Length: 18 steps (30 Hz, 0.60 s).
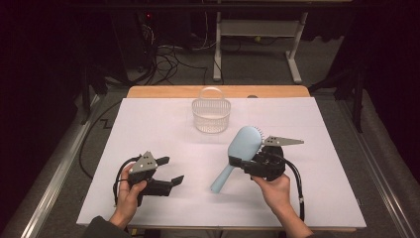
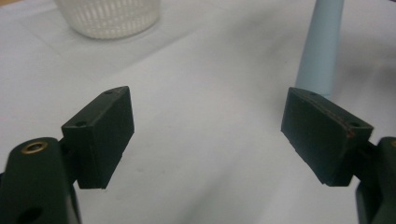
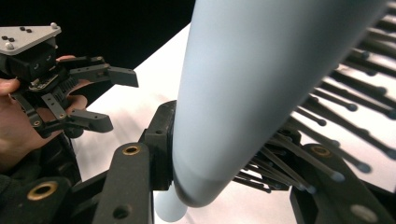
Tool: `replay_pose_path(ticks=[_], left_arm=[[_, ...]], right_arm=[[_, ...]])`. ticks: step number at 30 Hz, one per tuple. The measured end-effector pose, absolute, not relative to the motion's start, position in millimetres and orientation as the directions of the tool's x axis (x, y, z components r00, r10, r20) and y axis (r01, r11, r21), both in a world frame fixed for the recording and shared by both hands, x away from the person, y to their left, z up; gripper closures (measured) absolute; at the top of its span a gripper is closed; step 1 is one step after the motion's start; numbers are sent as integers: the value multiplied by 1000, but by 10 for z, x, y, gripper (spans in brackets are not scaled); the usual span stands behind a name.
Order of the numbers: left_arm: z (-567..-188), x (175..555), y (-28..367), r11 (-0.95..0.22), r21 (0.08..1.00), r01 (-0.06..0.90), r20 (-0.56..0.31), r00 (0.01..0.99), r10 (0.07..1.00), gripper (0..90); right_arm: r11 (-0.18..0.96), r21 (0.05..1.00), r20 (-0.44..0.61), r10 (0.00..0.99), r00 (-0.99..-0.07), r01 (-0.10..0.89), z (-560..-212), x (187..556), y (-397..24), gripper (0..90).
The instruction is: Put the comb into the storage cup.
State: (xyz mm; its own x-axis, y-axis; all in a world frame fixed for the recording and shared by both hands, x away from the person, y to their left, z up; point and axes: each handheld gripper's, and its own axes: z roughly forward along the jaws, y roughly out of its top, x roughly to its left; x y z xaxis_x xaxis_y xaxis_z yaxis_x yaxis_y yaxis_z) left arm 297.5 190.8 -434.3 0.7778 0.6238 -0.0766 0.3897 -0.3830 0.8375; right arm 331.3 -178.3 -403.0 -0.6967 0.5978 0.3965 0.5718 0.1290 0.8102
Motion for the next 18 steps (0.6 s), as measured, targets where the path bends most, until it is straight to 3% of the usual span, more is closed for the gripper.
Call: replay_pose_path(ticks=[18], left_arm=[[-4376, 2949, 2136, -341, 852, 397, -68, 730, 680, 166]], right_arm=[[141, 806, 382, 616, -689, 574, -3945, 3402, -1846, 560]])
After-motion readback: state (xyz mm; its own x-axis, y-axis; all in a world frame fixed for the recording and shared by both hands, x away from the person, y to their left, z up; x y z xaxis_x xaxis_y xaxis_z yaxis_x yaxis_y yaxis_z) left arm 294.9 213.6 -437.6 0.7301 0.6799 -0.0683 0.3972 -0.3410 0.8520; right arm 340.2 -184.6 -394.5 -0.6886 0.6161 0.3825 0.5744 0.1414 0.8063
